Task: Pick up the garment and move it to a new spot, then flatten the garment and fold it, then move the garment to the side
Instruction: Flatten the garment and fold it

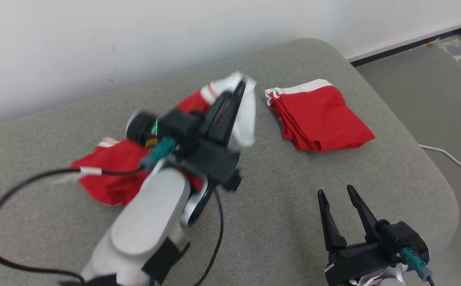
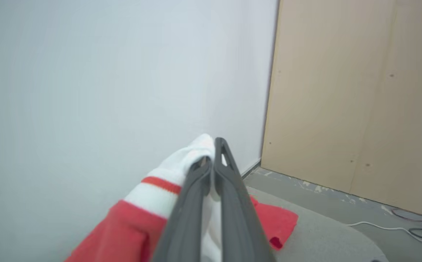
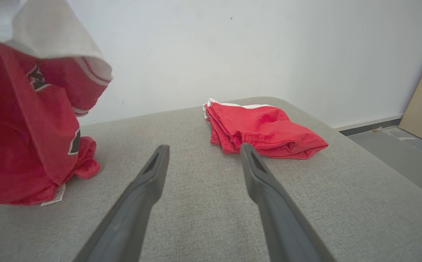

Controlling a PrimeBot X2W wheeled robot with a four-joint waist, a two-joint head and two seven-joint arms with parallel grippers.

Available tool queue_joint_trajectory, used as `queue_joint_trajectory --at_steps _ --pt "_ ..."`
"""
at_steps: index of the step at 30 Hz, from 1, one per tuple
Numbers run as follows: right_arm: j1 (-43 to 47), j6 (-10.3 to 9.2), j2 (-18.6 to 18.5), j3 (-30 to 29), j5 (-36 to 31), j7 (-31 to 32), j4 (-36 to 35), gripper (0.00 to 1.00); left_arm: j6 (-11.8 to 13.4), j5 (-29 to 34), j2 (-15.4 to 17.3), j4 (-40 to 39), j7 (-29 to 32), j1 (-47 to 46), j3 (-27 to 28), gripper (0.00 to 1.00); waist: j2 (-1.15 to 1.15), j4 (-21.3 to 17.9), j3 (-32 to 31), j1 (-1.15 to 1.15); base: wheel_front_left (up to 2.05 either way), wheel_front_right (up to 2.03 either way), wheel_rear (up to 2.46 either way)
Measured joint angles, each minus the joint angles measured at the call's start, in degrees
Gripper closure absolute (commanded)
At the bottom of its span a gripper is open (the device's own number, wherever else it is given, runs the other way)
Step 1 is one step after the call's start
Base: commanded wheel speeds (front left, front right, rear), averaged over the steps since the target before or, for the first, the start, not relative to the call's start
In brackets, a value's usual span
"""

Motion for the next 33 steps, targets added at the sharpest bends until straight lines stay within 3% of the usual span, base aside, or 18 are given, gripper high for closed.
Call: queue_joint_trajectory --at_steps 8,15,19,24,30,33 --pt "0.05 0.0 -0.01 0.09 0.08 0.0 0.58 0.0 1.57 -3.86 -0.1 -9.05 1.21 -17.72 -3.31 1.0 0.0 0.96 -1.76 0.0 0.0 0.0 0.0" --pt "0.98 0.0 -0.03 -0.78 0.1 -0.01 0.44 0.0 6.81 -8.44 -0.21 -13.84 0.68 -23.74 -0.73 1.0 0.0 2.62 -2.17 -0.01 0.0 0.0 0.0" --pt "1.06 0.0 -0.01 -0.68 0.11 -0.02 0.1 0.0 8.83 -11.2 0.99 -12.1 0.7 -15.36 0.68 1.0 0.0 4.47 -1.97 -0.01 0.0 0.0 0.0" --pt "0.72 0.0 0.01 -0.47 0.1 -0.01 0.02 0.0 11.28 -13.44 6.38 -7.65 0.1 -0.62 4.32 1.0 0.0 6.9 -1.16 0.0 0.0 0.0 0.0" --pt "0.46 0.0 0.0 -0.38 0.01 -0.02 -0.25 0.0 14.16 -16.19 11.66 -5.67 -0.65 14.86 12.39 1.0 0.0 8.91 0.32 0.0 0.0 0.0 0.0" --pt "0.48 -0.01 0.0 -0.64 -0.08 -0.02 -0.44 0.0 15.71 -16.71 12.54 -7.34 -0.66 21.43 18.0 1.0 0.0 9.75 0.82 0.0 0.0 0.0 0.0"
